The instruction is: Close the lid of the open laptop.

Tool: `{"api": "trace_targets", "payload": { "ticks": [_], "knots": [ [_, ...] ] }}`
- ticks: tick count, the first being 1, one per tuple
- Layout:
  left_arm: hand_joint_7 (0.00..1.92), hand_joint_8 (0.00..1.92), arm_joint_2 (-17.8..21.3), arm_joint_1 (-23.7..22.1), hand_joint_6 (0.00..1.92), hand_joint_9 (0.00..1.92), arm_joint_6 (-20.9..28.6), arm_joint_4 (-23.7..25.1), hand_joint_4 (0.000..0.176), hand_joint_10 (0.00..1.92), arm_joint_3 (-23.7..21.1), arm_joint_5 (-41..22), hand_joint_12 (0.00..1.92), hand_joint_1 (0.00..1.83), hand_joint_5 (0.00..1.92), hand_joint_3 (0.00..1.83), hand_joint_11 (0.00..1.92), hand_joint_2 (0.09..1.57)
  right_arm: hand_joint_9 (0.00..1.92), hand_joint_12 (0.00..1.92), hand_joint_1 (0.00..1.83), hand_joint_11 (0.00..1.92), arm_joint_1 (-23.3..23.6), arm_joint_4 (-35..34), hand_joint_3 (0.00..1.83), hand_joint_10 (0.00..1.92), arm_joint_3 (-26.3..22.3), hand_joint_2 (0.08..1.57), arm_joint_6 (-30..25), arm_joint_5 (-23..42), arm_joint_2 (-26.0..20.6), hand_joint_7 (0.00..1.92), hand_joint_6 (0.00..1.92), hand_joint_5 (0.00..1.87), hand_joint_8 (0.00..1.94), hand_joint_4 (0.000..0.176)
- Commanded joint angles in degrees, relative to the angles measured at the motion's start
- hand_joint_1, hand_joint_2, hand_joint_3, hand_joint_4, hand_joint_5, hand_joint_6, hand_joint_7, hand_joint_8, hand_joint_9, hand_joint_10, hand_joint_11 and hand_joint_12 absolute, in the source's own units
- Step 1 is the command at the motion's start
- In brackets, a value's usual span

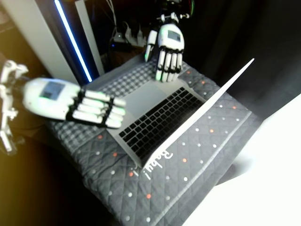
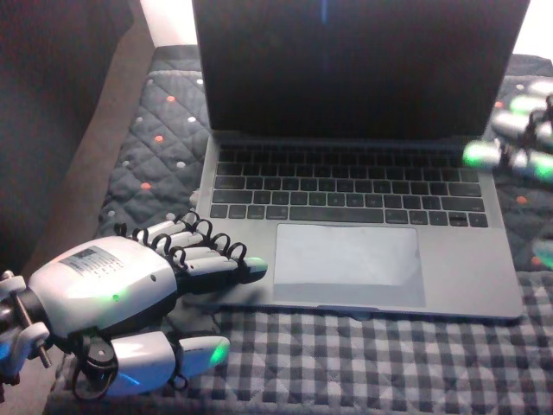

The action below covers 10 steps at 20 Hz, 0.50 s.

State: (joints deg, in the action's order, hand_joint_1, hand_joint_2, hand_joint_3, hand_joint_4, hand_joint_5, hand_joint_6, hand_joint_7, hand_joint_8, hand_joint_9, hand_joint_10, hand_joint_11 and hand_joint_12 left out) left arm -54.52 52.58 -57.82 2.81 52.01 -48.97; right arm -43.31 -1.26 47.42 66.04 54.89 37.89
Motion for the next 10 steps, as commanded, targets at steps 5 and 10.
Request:
{"api": "trace_targets", "payload": {
  "ticks": [5,10],
  "knots": [
    [0.29,0.0,-0.5,0.6,0.01,0.09,0.5,-0.2,0.019,0.46,-0.4,-2.9,0.73,0.2,0.27,0.0,0.0,1.43,0.0,0.0,0.34,0.0,12.5,2.4,0.0,0.0,3.5,1.38,0.1,3.3,2.4,0.0,0.0,0.0,0.0,0.063],
    [0.28,0.0,-0.9,0.7,0.0,0.1,0.5,-0.1,0.02,0.44,-0.1,-3.0,0.72,0.23,0.27,0.0,0.0,1.42,0.0,0.98,0.26,0.0,27.9,6.6,0.0,0.0,8.2,1.34,2.0,-9.2,8.6,0.0,0.0,0.0,0.0,0.092]
  ]
}}
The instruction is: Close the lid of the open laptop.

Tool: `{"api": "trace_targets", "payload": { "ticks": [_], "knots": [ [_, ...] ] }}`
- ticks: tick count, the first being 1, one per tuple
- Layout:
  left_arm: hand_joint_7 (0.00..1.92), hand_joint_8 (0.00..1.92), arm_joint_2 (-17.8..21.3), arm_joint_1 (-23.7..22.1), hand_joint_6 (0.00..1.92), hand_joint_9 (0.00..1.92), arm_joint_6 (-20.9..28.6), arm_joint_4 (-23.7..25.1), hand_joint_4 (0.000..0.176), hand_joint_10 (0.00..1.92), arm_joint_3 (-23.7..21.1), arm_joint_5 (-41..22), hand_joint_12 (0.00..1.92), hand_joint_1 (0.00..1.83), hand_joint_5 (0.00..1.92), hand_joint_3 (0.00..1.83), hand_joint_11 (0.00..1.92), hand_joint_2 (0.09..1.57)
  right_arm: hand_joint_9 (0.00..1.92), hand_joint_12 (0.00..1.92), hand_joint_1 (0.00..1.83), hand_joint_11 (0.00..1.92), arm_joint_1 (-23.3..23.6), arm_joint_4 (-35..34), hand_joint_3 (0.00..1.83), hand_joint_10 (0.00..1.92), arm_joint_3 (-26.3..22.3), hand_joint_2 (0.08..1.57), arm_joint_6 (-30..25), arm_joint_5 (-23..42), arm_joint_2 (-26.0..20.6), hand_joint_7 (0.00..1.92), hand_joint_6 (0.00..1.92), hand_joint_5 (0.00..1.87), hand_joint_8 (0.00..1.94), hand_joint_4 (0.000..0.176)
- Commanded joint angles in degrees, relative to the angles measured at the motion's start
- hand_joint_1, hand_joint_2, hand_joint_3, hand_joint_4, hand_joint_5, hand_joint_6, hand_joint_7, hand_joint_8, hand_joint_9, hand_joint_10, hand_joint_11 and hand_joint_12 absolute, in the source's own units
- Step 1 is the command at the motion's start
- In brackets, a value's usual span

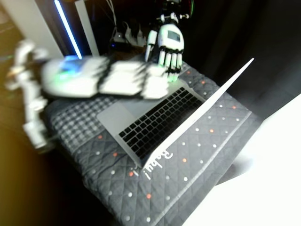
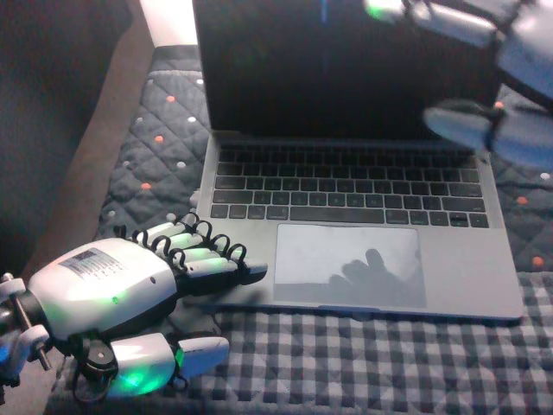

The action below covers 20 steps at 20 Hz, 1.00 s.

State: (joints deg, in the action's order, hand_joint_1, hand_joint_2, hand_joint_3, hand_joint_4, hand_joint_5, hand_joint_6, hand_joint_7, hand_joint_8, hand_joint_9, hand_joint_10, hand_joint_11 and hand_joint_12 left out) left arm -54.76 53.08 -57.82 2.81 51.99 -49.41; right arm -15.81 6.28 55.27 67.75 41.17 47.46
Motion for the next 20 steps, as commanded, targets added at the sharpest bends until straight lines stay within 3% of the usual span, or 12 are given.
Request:
{"api": "trace_targets", "payload": {
  "ticks": [1,2,4,5,6,7,8,12,15,16,19,20],
  "knots": [
    [0.28,0.0,-0.9,0.2,0.01,0.1,0.5,-0.1,0.019,0.44,0.0,-2.4,0.73,0.23,0.28,0.0,0.0,1.42,0.0,1.49,0.24,0.0,1.9,-0.8,0.0,0.0,1.1,1.33,0.3,3.5,-0.3,0.0,0.0,0.0,0.0,0.101],
    [0.26,0.0,-1.2,0.2,0.0,0.09,0.6,0.0,0.024,0.44,0.2,-2.2,0.72,0.21,0.26,0.0,0.0,1.43,0.0,1.7,0.23,0.0,3.4,-0.8,0.0,0.0,1.9,1.32,0.2,2.6,0.4,0.0,0.0,0.0,0.0,0.118],
    [0.28,0.01,-1.5,0.2,0.0,0.11,1.1,0.1,0.022,0.45,0.5,-2.1,0.76,0.25,0.27,0.0,0.0,1.42,0.0,1.47,0.22,0.0,6.6,-0.8,0.0,0.0,3.4,1.36,0.2,0.7,1.8,0.0,0.0,0.0,0.0,0.074],
    [0.28,0.01,-1.6,0.2,0.0,0.1,1.2,0.2,0.031,0.44,0.5,-2.0,0.75,0.23,0.25,0.0,0.0,1.42,0.0,1.0,0.23,0.0,8.0,-0.8,0.0,0.0,4.0,1.34,0.3,-0.4,2.2,0.0,0.0,0.0,0.0,0.083],
    [0.29,0.01,-1.6,0.2,0.01,0.11,1.2,0.2,0.023,0.42,0.5,-1.9,0.76,0.24,0.27,0.0,0.0,1.42,0.0,0.07,0.25,0.0,9.7,-0.8,0.0,0.0,4.7,1.35,0.5,-1.8,2.7,0.0,0.0,0.0,0.0,0.059],
    [0.29,0.01,-1.7,0.2,0.01,0.11,1.2,0.2,0.023,0.42,0.5,-1.8,0.76,0.24,0.27,0.0,0.0,1.42,0.0,0.07,0.25,0.0,10.3,-0.9,0.0,0.0,5.0,1.35,0.5,-2.4,2.8,0.0,0.0,0.0,0.0,0.059],
    [0.3,0.01,-1.8,0.2,0.01,0.13,1.2,0.3,0.023,0.37,0.6,-1.7,0.75,0.24,0.27,0.0,0.0,1.42,0.0,0.01,0.25,0.0,11.9,-1.0,0.0,0.0,5.9,1.36,0.6,-3.7,3.3,0.0,0.0,0.0,0.0,0.026],
    [0.31,0.01,-2.3,0.1,0.0,0.17,1.6,0.8,0.019,0.32,0.9,-1.2,0.69,0.18,0.25,0.0,0.0,1.43,0.0,0.0,0.34,0.0,14.6,-10.6,0.01,0.0,7.0,1.41,11.2,-6.3,4.0,0.0,0.0,0.0,0.0,0.052],
    [0.32,0.0,-2.7,0.0,0.0,0.18,2.3,1.3,0.024,0.33,1.2,-0.8,0.75,0.14,0.26,0.0,0.0,1.44,0.0,0.0,0.42,0.0,17.5,-15.8,0.0,0.0,8.8,1.43,16.6,-10.6,5.1,0.0,0.0,0.0,0.0,0.032],
    [0.31,0.0,-2.8,-0.1,0.0,0.18,2.4,1.4,0.022,0.33,1.2,-0.8,0.74,0.14,0.25,0.0,0.0,1.44,0.0,0.0,0.47,0.0,17.7,-16.7,0.0,0.0,9.6,1.42,16.6,-11.3,5.5,0.0,0.0,0.0,0.0,0.003],
    [0.32,0.01,-2.9,-0.1,0.0,0.14,2.4,1.4,0.01,0.42,1.3,-0.9,0.75,0.19,0.29,0.0,0.0,1.43,0.0,0.0,0.58,0.0,17.7,-18.2,0.0,0.0,11.3,1.35,16.6,-13.4,6.6,0.0,0.0,0.0,0.0,0.0],
    [0.3,0.0,-2.9,-0.1,0.0,0.12,2.5,1.4,0.012,0.42,1.3,-1.0,0.65,0.12,0.26,0.01,0.0,1.44,0.08,0.46,0.57,0.0,17.7,-18.2,0.0,0.02,11.4,1.33,16.6,-13.8,6.8,0.02,0.0,0.0,0.01,0.0]
  ]
}}
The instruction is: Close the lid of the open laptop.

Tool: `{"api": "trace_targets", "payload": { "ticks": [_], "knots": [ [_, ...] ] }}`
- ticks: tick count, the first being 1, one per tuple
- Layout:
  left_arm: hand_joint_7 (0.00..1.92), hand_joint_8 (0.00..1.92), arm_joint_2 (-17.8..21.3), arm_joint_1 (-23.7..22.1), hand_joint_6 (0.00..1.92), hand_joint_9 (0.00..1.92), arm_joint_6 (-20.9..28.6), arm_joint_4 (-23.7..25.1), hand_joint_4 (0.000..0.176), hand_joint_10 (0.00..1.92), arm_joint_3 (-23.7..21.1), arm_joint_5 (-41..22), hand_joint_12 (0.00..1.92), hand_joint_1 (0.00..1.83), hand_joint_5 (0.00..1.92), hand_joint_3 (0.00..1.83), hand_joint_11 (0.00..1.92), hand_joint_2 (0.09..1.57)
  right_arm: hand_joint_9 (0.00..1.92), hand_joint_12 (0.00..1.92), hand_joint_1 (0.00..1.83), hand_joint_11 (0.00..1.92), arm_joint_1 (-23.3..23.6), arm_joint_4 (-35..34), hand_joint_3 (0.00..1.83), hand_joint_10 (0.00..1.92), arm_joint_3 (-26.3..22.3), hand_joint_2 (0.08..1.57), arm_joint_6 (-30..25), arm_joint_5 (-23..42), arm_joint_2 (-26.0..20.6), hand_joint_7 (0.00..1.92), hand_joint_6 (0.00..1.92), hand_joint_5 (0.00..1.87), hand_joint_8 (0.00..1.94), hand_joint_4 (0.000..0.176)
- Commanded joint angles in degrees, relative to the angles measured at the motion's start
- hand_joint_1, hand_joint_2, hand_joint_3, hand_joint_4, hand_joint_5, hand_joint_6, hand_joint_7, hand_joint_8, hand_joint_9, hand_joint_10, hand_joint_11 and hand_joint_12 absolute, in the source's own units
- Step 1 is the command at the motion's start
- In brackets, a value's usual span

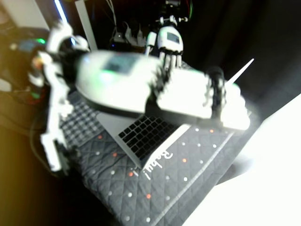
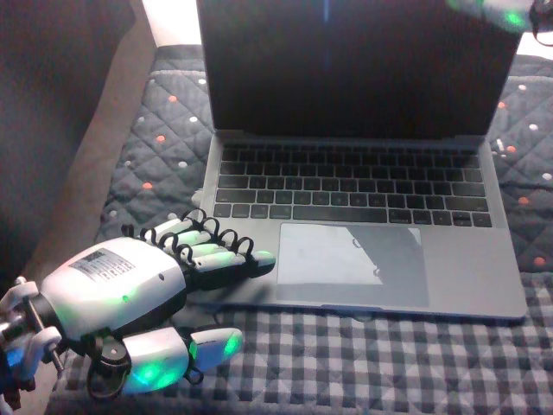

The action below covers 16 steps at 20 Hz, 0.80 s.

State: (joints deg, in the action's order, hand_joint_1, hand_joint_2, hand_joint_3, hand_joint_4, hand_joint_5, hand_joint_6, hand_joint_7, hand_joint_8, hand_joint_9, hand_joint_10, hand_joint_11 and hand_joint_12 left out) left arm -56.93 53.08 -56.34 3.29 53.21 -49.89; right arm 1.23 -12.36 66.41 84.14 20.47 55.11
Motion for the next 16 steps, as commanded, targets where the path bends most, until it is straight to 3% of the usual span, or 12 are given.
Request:
{"api": "trace_targets", "payload": {
  "ticks": [1,2,4,5,6,7,8,9,11,12,14,16],
  "knots": [
    [0.3,0.0,-0.8,-0.1,0.0,0.12,1.2,0.9,0.013,0.42,0.0,-0.7,0.63,0.11,0.25,0.01,0.0,1.44,0.26,1.39,0.62,0.0,0.6,0.6,0.0,0.11,0.3,1.29,0.2,6.3,-0.5,0.09,0.0,0.02,0.01,0.0],
    [0.32,0.01,-0.8,-0.1,0.02,0.14,1.2,0.9,0.01,0.44,0.0,-0.7,0.7,0.16,0.28,0.0,0.0,1.43,0.36,1.67,0.62,0.12,0.6,0.6,0.0,0.43,0.4,1.26,0.2,5.9,-0.3,0.29,0.01,0.13,0.01,0.0],
    [0.3,0.0,-0.8,-0.1,0.0,0.12,1.2,0.9,0.019,0.43,0.0,-0.9,0.7,0.12,0.26,0.0,0.0,1.43,0.33,1.8,0.6,0.17,0.6,1.0,0.0,0.98,0.5,1.25,0.2,4.9,0.2,0.55,0.03,0.32,0.08,0.0],
    [0.32,0.01,-0.8,-0.1,0.01,0.13,1.2,0.9,0.017,0.45,0.0,-1.0,0.8,0.19,0.27,0.0,0.0,1.42,0.34,1.9,0.61,0.28,0.6,1.4,0.0,1.29,0.4,1.25,0.2,4.8,0.3,0.51,0.14,0.39,0.49,0.0],
    [0.34,0.02,-0.8,-0.1,0.02,0.16,1.3,0.9,0.008,0.46,0.0,-1.0,0.87,0.24,0.29,0.0,0.0,1.42,0.39,1.92,0.68,0.35,0.6,2.0,0.0,1.46,0.0,1.24,0.2,4.6,0.2,0.43,0.7,0.27,0.94,0.0],
    [0.33,0.01,-0.8,-0.1,0.01,0.15,1.3,0.9,0.011,0.46,0.0,-1.0,0.85,0.23,0.28,0.0,0.0,1.42,0.5,1.92,0.7,0.56,0.6,2.6,0.0,1.69,-0.5,1.22,0.2,4.6,0.1,0.45,1.24,0.2,1.36,0.0],
    [0.33,0.01,-0.8,0.0,0.01,0.15,1.3,0.8,0.013,0.46,0.0,-1.1,0.78,0.25,0.28,0.0,0.0,1.42,0.52,1.92,0.72,0.6,0.6,3.8,0.0,1.81,-1.3,1.22,0.2,4.7,-0.2,0.43,1.5,0.16,1.56,0.0],
    [0.33,0.0,-0.8,0.0,0.0,0.15,1.3,0.8,0.014,0.45,0.0,-1.1,0.73,0.24,0.27,0.0,0.0,1.42,0.51,1.92,0.73,0.63,0.6,4.1,0.04,1.9,-1.7,1.34,0.2,4.7,-0.3,0.37,1.71,0.41,1.76,0.083],
    [0.32,0.0,-0.8,0.0,0.0,0.17,1.3,0.6,0.023,0.39,-0.1,-1.3,0.69,0.23,0.28,0.0,0.0,1.42,0.4,1.92,0.71,0.53,0.6,4.6,0.03,1.92,-2.9,1.4,0.2,4.8,-0.8,0.23,1.8,0.46,1.91,0.123],
    [0.33,0.0,-0.6,0.0,0.01,0.17,1.3,0.5,0.019,0.37,-0.2,-1.5,0.7,0.26,0.28,0.0,0.0,1.41,0.34,1.92,0.73,0.44,0.5,6.2,0.0,1.92,-4.6,1.28,0.1,4.9,-1.8,0.19,1.9,0.22,1.92,0.0],
    [0.34,0.0,-0.4,0.1,0.01,0.19,1.3,0.2,0.02,0.36,-0.3,-1.5,0.76,0.2,0.3,0.0,0.0,1.42,0.14,1.92,0.67,0.24,-0.1,9.3,0.0,1.84,-7.4,1.26,-0.7,5.0,-3.5,0.1,1.92,0.02,1.66,0.0],
    [0.31,0.0,0.0,0.6,0.0,0.16,1.3,-0.6,0.028,0.34,-0.6,-2.0,0.68,0.21,0.29,0.0,0.0,1.42,0.09,1.92,0.54,0.14,-1.6,21.0,0.0,1.71,-8.1,1.24,-14.8,6.4,-4.7,0.09,1.71,0.0,1.53,0.0]
  ]
}}
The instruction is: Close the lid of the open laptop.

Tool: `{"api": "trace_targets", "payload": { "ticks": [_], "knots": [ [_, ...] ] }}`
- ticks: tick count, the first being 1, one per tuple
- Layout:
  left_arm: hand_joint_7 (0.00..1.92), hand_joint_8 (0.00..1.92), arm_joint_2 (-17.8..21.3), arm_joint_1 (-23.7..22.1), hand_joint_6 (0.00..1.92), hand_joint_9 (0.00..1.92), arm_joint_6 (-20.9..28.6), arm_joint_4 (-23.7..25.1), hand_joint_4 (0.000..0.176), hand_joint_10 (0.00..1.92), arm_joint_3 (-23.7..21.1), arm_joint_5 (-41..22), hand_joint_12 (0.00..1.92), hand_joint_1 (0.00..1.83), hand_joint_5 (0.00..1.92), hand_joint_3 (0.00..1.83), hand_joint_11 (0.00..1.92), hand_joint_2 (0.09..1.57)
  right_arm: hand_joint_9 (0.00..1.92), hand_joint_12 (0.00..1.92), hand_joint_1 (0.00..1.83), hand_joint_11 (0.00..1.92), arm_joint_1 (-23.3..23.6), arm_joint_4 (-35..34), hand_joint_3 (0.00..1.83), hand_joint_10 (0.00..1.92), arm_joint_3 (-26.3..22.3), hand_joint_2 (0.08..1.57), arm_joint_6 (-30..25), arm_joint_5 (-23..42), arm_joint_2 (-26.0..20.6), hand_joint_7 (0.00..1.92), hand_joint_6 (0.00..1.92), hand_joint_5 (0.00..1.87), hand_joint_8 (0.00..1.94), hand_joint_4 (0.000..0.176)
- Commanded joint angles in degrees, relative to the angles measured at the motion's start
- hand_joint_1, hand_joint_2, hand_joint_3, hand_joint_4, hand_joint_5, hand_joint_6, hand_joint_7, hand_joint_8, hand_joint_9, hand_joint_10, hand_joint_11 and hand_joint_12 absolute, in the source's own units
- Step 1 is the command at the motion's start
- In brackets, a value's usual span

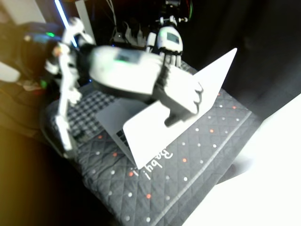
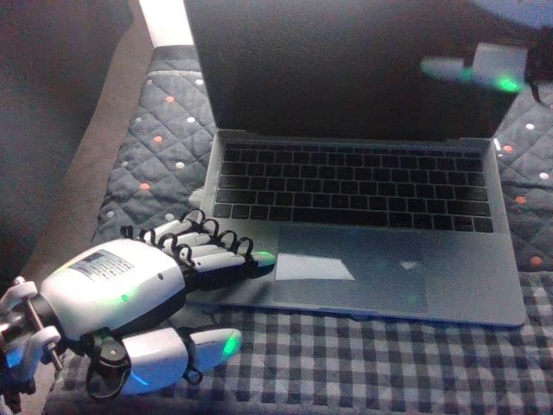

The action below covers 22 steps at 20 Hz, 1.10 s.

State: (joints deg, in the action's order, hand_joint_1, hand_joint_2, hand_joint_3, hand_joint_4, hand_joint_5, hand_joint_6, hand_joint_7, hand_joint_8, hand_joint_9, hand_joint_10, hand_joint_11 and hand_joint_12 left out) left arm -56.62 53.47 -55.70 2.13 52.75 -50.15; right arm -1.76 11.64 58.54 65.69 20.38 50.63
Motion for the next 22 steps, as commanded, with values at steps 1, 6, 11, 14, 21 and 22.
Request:
{"api": "trace_targets", "payload": {
  "ticks": [1,6,11,14,21,22],
  "knots": [
    [0.28,0.0,-0.1,0.5,0.0,0.12,0.7,0.0,0.036,0.33,-0.3,-2.1,0.72,0.21,0.27,0.0,0.0,1.42,0.12,1.92,0.54,0.12,-0.1,3.3,0.0,1.64,-0.3,1.22,-4.7,8.5,-0.7,0.14,1.54,0.0,1.43,0.0],
    [0.25,0.0,0.6,1.1,0.0,0.05,0.7,-0.7,0.025,0.42,-0.9,-2.8,0.76,0.26,0.25,0.0,0.0,1.42,0.09,1.92,0.63,0.1,-6.0,14.9,0.0,1.82,-1.0,1.14,-22.8,16.5,-2.6,0.08,1.49,0.0,1.56,0.0],
    [0.29,0.01,1.1,1.5,0.01,0.12,0.7,-1.2,0.028,0.37,-1.5,-4.4,0.54,0.22,0.28,0.0,0.0,1.42,0.12,1.92,0.45,0.19,-12.2,16.9,0.01,1.83,-3.6,1.22,-25.0,17.3,-4.5,0.11,1.87,0.01,1.62,0.0],
    [0.38,0.02,2.5,2.0,0.03,0.18,0.7,-1.2,0.009,0.44,-2.8,-7.1,0.81,0.27,0.36,0.0,0.0,1.41,0.26,1.92,0.56,0.35,-16.1,17.2,0.01,1.92,-3.7,1.23,-27.9,18.0,-5.1,0.22,1.67,0.04,1.72,0.0],
    [1.07,1.89,9.3,6.1,1.77,1.18,0.7,-1.3,0.041,1.92,-7.7,-24.2,1.92,0.75,0.53,0.06,1.06,1.39,0.16,1.92,0.51,0.18,-25.9,14.6,0.01,1.76,-3.0,1.32,-28.3,18.0,-3.9,0.19,1.62,0.01,1.48,0.0],
    [1.07,1.89,9.9,6.6,1.77,1.18,0.7,-1.4,0.041,1.92,-8.0,-26.0,1.92,0.75,0.53,0.06,1.06,1.39,0.16,1.92,0.51,0.18,-26.9,14.0,0.01,1.76,-2.8,1.32,-28.3,18.0,-3.6,0.19,1.62,0.01,1.48,0.0]
  ]
}}
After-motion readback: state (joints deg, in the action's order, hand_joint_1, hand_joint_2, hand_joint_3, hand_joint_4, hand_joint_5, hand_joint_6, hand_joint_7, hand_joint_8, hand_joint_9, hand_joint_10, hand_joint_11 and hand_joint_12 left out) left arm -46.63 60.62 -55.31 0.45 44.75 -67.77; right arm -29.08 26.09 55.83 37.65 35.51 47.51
